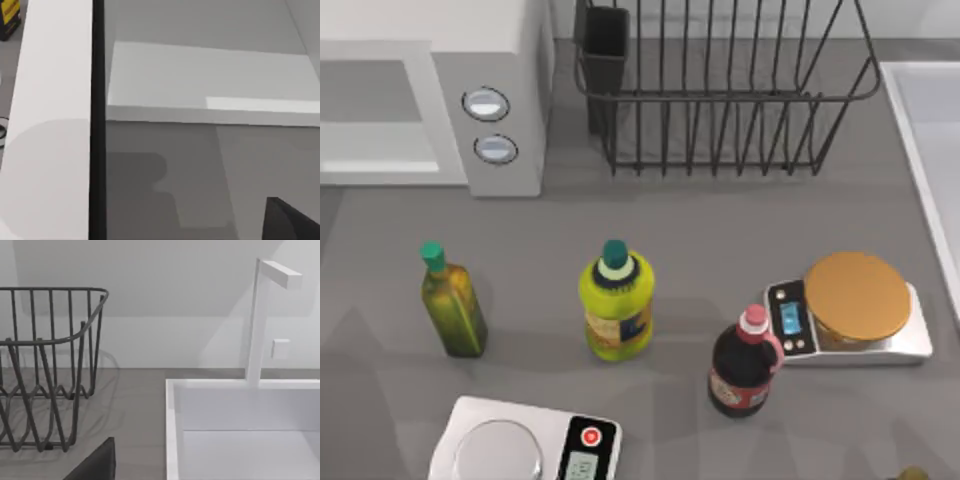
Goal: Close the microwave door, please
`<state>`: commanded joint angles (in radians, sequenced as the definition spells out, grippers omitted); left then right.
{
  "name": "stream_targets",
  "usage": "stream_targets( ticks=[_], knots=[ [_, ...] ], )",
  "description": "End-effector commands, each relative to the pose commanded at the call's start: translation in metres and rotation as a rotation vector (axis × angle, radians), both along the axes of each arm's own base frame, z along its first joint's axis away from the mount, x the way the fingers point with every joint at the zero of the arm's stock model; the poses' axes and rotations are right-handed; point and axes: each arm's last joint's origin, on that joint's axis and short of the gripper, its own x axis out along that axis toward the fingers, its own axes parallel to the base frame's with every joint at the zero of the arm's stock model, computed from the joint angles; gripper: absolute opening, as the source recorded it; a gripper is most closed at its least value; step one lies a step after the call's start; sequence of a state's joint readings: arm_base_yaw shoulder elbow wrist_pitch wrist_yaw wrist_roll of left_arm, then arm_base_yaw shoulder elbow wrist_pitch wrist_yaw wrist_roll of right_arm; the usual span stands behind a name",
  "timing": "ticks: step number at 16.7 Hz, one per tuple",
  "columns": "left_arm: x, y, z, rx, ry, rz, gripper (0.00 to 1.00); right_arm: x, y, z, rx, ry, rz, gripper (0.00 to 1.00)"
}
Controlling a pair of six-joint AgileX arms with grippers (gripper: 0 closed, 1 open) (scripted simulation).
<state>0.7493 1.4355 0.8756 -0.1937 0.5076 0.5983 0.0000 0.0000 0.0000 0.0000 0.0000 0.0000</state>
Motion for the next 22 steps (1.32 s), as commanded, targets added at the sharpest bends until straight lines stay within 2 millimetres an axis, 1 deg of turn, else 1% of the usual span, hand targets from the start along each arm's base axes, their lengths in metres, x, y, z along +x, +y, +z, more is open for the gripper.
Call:
stream_targets(
  ticks=[2, 4, 6, 8, 9, 11, 13, 14, 16, 18, 22],
  knots=[
    [-0.003, 0.038, 0.008, -0.041, 0.070, -0.005, 0.00, 0.000, 0.000, 0.000, 0.000, 0.000, 0.000, 1.00],
    [-0.011, 0.070, 0.016, -0.080, 0.112, -0.009, 0.00, 0.000, 0.000, 0.000, 0.000, 0.000, 0.000, 1.00],
    [-0.021, 0.094, 0.022, -0.108, 0.132, -0.013, 0.00, 0.000, 0.000, 0.000, 0.000, 0.000, 0.000, 1.00],
    [-0.029, 0.109, 0.026, -0.124, 0.139, -0.015, 0.00, 0.000, 0.000, 0.000, 0.000, 0.000, 0.000, 1.00],
    [-0.031, 0.114, 0.027, -0.129, 0.141, -0.015, 0.00, 0.000, 0.000, 0.000, 0.000, 0.000, 0.000, 1.00],
    [-0.033, 0.117, 0.027, -0.131, 0.141, -0.016, 0.00, 0.000, 0.000, 0.000, 0.000, 0.000, 0.000, 1.00],
    [-0.033, 0.117, 0.027, -0.131, 0.141, -0.016, 0.00, 0.000, 0.000, 0.000, 0.000, 0.000, 0.000, 1.00],
    [-0.030, 0.110, 0.031, -0.164, 0.120, -0.028, 0.00, 0.000, 0.000, 0.000, 0.000, 0.000, 0.000, 1.00],
    [-0.029, 0.111, 0.025, -0.166, 0.124, -0.028, 0.00, 0.000, 0.000, 0.000, 0.000, 0.000, 0.000, 1.00],
    [-0.029, 0.114, 0.008, -0.165, 0.129, -0.026, 0.00, 0.000, 0.000, 0.000, 0.000, 0.000, 0.000, 1.00],
    [-0.029, 0.119, -0.039, -0.127, 0.126, -0.019, 0.00, 0.000, 0.000, 0.000, 0.000, 0.000, 0.000, 1.00]
  ],
)
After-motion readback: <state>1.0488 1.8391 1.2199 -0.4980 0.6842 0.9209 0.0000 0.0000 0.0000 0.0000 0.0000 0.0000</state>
